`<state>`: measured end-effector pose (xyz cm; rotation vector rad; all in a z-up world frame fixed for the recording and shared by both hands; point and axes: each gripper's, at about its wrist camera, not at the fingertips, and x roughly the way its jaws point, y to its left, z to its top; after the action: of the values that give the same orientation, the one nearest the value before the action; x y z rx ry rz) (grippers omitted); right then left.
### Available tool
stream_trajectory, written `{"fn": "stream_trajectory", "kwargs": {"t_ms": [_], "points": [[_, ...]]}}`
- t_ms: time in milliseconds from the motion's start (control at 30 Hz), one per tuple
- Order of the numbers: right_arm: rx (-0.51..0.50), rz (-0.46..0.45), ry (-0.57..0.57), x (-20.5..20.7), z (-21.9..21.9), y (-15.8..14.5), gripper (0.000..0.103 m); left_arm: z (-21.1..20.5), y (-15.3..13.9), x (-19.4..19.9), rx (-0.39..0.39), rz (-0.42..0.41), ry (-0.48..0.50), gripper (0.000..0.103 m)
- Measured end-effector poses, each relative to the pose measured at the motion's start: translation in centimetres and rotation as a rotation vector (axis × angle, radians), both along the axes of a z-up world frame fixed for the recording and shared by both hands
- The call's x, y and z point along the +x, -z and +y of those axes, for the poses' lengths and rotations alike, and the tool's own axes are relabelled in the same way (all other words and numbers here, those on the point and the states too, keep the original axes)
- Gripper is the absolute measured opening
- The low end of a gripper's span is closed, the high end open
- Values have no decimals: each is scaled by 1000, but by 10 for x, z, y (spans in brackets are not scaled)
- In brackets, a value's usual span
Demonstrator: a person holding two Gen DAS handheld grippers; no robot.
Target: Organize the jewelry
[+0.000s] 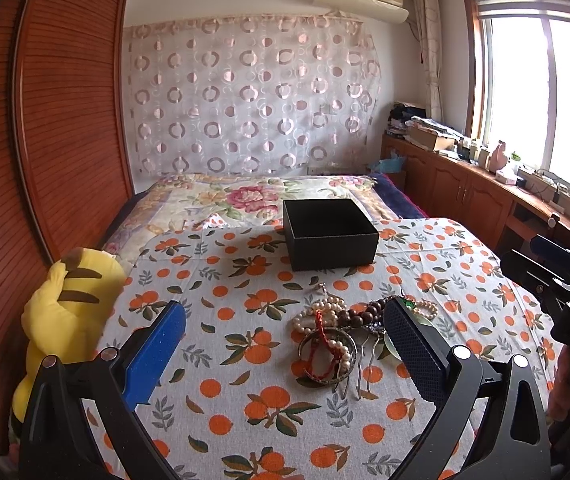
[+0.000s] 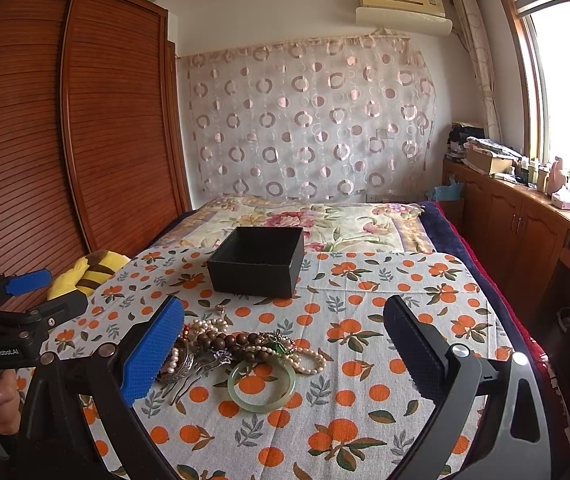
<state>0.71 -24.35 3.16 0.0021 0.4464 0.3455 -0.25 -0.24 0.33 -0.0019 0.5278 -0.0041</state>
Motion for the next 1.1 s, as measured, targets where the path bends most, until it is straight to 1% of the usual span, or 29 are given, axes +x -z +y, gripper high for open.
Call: {"fn": "stream_trajectory", "kwargs": {"t_ms": [1100], "points": [[-1, -7, 0, -3, 1, -1, 101, 1, 0, -1, -3, -4, 0, 96]]}}
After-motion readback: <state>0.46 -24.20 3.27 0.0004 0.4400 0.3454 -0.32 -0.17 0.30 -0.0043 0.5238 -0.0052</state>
